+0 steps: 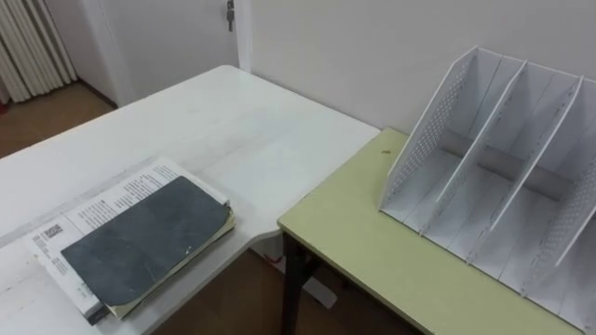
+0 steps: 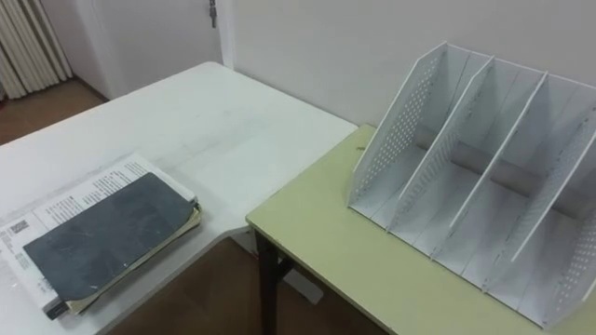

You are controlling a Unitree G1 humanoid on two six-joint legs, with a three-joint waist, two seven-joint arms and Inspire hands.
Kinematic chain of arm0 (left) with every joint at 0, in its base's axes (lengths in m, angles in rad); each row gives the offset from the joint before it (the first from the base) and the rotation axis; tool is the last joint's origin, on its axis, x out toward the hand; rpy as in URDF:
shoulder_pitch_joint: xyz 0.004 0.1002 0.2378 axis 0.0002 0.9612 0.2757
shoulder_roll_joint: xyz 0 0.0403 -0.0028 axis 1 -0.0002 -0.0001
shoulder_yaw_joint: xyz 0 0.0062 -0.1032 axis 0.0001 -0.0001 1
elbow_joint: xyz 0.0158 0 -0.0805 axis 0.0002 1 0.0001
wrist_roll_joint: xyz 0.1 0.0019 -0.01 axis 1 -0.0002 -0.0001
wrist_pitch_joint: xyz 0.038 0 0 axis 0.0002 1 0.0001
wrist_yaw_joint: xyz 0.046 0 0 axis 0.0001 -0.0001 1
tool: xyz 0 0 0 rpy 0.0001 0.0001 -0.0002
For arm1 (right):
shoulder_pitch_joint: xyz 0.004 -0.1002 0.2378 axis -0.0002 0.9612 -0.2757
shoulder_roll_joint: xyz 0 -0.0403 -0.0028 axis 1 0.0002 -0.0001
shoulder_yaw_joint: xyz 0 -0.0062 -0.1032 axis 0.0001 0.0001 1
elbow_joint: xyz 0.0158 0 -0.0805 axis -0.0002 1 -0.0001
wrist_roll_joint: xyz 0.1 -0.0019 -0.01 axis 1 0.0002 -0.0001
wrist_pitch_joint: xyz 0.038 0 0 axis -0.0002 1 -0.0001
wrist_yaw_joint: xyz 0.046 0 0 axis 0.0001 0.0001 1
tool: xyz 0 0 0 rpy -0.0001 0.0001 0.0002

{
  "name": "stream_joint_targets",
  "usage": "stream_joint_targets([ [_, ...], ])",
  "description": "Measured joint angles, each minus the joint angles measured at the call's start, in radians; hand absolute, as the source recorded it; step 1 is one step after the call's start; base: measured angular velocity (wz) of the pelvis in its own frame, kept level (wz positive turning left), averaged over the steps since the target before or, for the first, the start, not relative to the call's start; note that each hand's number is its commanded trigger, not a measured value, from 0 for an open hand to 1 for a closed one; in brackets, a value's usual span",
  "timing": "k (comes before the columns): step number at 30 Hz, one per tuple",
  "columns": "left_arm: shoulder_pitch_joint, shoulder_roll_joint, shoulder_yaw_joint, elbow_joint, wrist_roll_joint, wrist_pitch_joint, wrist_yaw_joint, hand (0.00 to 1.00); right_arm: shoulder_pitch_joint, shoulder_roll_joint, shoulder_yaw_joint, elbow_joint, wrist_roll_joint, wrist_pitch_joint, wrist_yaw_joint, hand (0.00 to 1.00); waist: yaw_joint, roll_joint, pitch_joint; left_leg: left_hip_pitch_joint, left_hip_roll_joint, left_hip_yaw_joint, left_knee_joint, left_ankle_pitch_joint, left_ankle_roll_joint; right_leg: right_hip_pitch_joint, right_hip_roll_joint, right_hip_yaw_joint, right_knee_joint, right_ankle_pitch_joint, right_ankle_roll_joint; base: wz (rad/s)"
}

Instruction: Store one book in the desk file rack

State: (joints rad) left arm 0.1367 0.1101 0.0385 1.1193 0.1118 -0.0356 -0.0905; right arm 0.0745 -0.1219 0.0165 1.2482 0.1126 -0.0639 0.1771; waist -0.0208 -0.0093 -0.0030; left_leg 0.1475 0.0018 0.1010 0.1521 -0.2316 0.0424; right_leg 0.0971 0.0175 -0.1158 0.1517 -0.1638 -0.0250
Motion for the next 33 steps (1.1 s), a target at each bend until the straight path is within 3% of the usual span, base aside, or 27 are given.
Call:
stream_joint_targets([
  [8, -0.017, -0.001, -0.031, -0.059, 0.182, -0.006, 0.002, 0.00, -0.009, -0.001, 0.009, 0.004, 0.000, -0.002, 0.000, 0.00, -0.003, 0.000, 0.0012, 0.000, 0.000, -0.002, -0.001, 0.000, 0.000, -0.011, 0.000, 0.005, 0.001, -0.001, 0.000, -0.01],
  [16, -0.031, 0.000, -0.139, -0.141, 0.395, -0.008, 0.020, 0.00, -0.023, -0.003, 0.033, 0.013, -0.003, -0.011, 0.000, 0.00, -0.018, -0.005, 0.0022, -0.001, -0.009, -0.013, 0.000, 0.000, 0.001, -0.009, 0.001, -0.001, 0.002, 0.000, 0.000, 0.01],
  [22, -0.050, 0.016, -0.268, -0.375, 0.673, -0.008, 0.020, 0.00, -0.047, -0.007, 0.042, 0.012, -0.020, -0.012, 0.023, 0.00, -0.043, -0.008, 0.0126, -0.002, -0.010, -0.012, 0.000, 0.000, 0.001, -0.010, 0.000, 0.005, 0.001, 0.000, 0.001, 0.00],
  [28, -0.063, 0.031, -0.420, -0.493, 0.716, 0.005, 0.020, 0.00, -0.061, -0.007, 0.075, 0.003, -0.026, -0.012, 0.021, 0.00, -0.082, -0.002, 0.0099, -0.004, -0.010, -0.012, 0.000, 0.000, 0.001, -0.007, 0.001, 0.004, 0.001, -0.001, 0.002, 0.00],
  [29, -0.061, 0.040, -0.460, -0.555, 0.731, 0.012, 0.018, 0.00, -0.066, -0.007, 0.082, 0.002, -0.030, -0.013, 0.021, 0.00, -0.085, -0.003, 0.0109, -0.003, -0.010, -0.013, 0.000, 0.000, 0.001, -0.010, 0.001, 0.005, 0.001, -0.001, 0.001, 0.00],
  [30, -0.062, 0.058, -0.494, -0.629, 0.736, 0.011, 0.017, 0.00, -0.070, -0.008, 0.087, 0.003, -0.032, -0.013, 0.020, 0.00, -0.085, -0.006, 0.0132, -0.004, -0.010, -0.014, 0.000, 0.000, 0.001, -0.010, 0.001, 0.004, 0.000, 0.000, 0.001, 0.00],
  [33, -0.081, 0.051, -0.526, -0.702, 0.755, -0.008, 0.017, 0.00, -0.079, -0.008, 0.107, 0.009, -0.038, -0.013, 0.016, 0.00, -0.087, -0.007, 0.0137, 0.003, -0.009, -0.022, 0.000, 0.000, 0.001, 0.004, 0.000, 0.003, -0.001, 0.000, 0.002, 0.00],
])
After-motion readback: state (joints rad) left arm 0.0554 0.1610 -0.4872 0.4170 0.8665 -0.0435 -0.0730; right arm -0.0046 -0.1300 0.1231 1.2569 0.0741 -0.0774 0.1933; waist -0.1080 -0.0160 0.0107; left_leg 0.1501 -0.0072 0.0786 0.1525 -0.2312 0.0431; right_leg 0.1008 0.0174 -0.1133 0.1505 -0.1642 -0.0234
